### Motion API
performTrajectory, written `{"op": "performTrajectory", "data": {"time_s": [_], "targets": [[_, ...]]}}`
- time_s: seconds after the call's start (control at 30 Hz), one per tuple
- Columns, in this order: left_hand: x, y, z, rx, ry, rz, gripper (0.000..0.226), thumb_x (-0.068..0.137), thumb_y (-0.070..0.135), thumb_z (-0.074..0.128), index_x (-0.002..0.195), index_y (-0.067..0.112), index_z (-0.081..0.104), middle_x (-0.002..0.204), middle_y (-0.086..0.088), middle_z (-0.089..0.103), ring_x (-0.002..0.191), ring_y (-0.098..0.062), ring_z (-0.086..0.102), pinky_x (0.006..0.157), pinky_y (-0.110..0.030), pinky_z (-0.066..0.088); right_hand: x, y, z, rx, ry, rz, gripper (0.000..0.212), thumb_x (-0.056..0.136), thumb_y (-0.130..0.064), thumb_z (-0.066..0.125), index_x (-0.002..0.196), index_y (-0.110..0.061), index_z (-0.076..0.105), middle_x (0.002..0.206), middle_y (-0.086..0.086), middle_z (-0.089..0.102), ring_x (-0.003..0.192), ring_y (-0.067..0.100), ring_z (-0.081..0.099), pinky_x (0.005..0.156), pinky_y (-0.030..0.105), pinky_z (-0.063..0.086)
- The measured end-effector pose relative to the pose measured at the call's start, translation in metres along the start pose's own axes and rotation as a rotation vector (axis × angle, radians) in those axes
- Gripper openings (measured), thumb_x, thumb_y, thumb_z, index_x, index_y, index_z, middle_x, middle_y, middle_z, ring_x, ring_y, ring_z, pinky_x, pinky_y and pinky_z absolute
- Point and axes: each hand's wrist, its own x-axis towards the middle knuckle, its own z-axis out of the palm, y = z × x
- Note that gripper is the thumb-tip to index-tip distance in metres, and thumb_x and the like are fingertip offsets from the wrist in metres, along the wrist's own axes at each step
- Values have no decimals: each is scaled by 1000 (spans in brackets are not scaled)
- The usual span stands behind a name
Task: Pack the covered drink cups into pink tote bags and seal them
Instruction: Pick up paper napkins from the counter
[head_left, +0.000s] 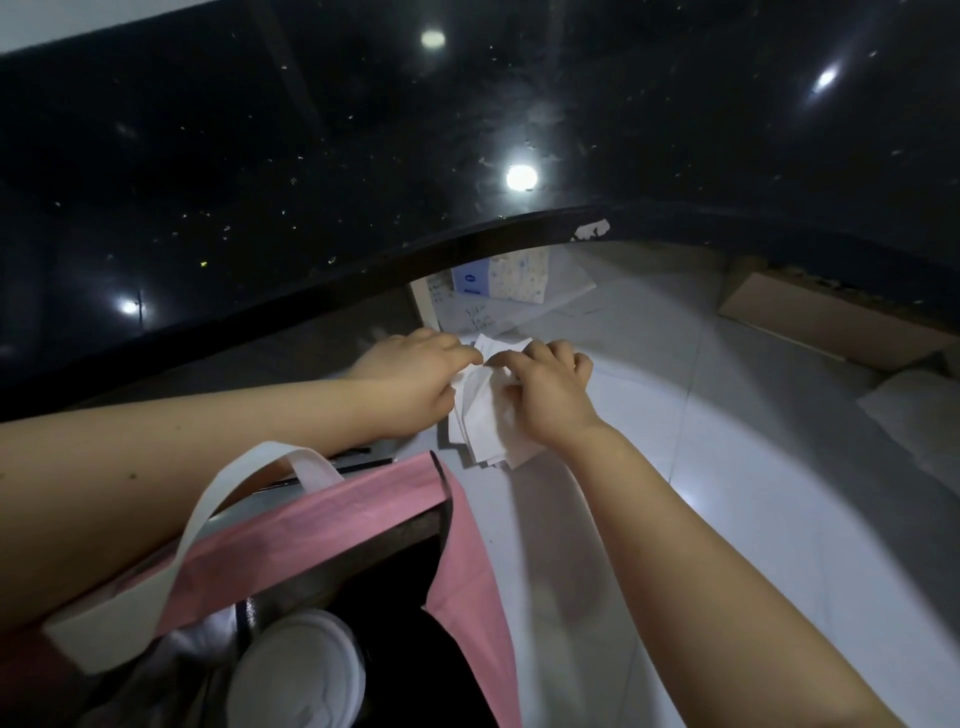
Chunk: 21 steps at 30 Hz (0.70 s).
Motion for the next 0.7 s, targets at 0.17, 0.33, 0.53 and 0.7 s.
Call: {"op": "performTrajectory", "data": {"time_s": [0.17, 0.33, 0.53, 0.7], "targets": [[0, -1, 3, -10, 11, -22, 47, 97, 27, 48, 143, 31, 42, 143, 1, 47, 130, -20, 42, 98, -36, 40, -2, 6, -3, 0, 107, -27, 23, 84, -13, 60, 104, -21, 68, 100, 2, 54, 103, 29, 39, 79, 31, 15], [1, -3, 4, -18, 25, -33, 47, 97, 28, 48, 143, 31, 42, 144, 1, 47, 130, -20, 43, 98, -38, 41, -6, 6, -6, 25, 187, -126, 16, 77, -10, 69, 92, -16, 71, 113, 2, 63, 113, 34, 43, 86, 36, 20], [-3, -3, -6, -16, 72, -3, 47, 97, 29, 51, 143, 29, 44, 141, 1, 50, 129, -21, 43, 97, -37, 41, -13, 0, -20, 125, 215, -184, 24, 67, 3, 65, 85, -13, 65, 85, -4, 62, 107, 24, 45, 86, 25, 12], [-18, 8, -29, 39, 109, 65, 50, 94, 28, 52, 143, 29, 44, 138, 3, 51, 126, -21, 46, 97, -37, 43, -26, -11, -50, 224, 103, -136, 33, 69, 2, 60, 95, -17, 59, 87, -4, 60, 87, 24, 54, 79, 33, 40]]}}
